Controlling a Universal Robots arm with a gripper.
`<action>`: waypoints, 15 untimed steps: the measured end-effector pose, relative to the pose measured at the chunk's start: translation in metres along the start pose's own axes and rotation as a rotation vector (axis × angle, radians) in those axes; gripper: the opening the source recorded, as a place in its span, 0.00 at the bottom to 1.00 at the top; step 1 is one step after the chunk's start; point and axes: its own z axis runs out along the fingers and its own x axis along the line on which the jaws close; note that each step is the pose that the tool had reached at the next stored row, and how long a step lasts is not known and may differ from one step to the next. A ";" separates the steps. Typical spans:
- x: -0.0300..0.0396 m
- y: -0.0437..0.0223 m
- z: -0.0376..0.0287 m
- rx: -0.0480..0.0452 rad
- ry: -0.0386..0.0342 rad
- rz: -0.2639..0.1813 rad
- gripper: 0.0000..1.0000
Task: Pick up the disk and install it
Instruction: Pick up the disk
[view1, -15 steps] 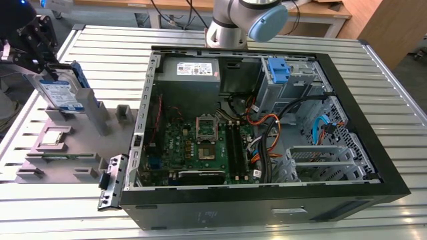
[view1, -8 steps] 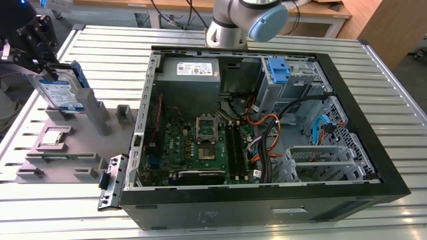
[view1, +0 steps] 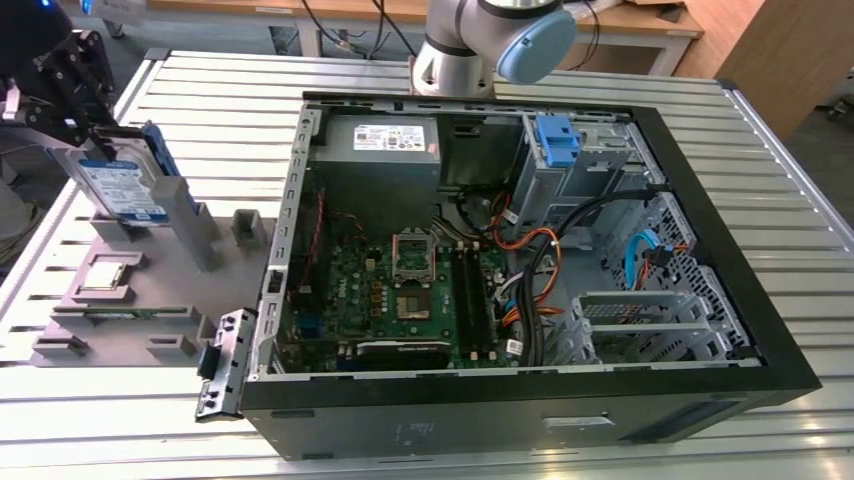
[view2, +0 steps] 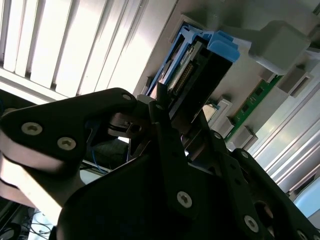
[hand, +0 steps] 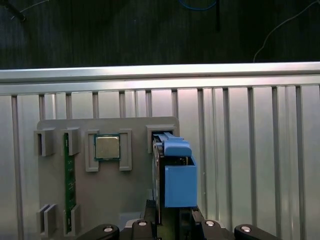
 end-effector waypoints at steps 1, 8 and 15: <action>0.0000 0.0000 -0.0008 -0.0003 0.0002 0.000 0.35; -0.0007 -0.0004 -0.0109 0.0001 0.0000 0.000 0.35; -0.0015 -0.0007 -0.0228 -0.0001 0.0000 0.000 0.35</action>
